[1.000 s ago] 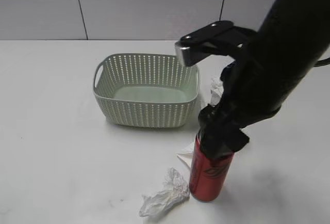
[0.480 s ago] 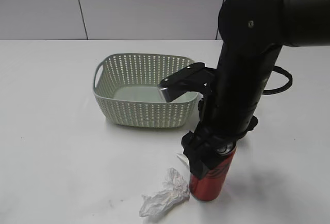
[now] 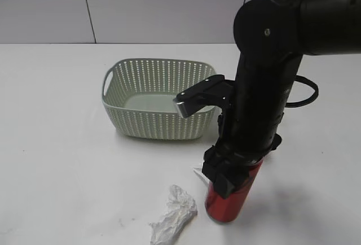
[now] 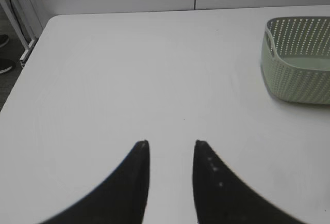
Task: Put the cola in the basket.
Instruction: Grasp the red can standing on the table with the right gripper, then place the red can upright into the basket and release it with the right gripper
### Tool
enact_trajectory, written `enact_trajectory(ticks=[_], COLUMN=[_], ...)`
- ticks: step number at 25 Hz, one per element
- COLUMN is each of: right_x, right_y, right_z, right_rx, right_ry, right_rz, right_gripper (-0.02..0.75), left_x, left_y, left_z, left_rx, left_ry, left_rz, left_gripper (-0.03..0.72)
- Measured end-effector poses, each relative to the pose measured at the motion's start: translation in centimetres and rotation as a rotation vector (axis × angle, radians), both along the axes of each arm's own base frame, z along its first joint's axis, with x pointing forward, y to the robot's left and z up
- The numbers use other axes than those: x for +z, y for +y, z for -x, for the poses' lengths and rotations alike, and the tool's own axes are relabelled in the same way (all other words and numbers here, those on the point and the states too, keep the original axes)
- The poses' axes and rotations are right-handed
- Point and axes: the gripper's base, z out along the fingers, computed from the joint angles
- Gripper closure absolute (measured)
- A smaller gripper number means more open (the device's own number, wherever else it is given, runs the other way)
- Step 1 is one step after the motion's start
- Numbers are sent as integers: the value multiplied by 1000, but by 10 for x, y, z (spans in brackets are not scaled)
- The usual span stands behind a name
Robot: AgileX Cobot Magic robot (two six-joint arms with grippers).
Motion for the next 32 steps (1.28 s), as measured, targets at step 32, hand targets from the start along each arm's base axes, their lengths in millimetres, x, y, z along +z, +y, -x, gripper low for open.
enact_trajectory(ticks=[32], right_x=[133], right_y=[80], right_z=[-109], right_rx=[303], right_ry=[-500], right_rz=[-153], right_gripper=[219], left_x=[0], left_y=[0], left_z=[0], left_rx=[0], left_ry=[0], left_rz=[-1], left_gripper=[452])
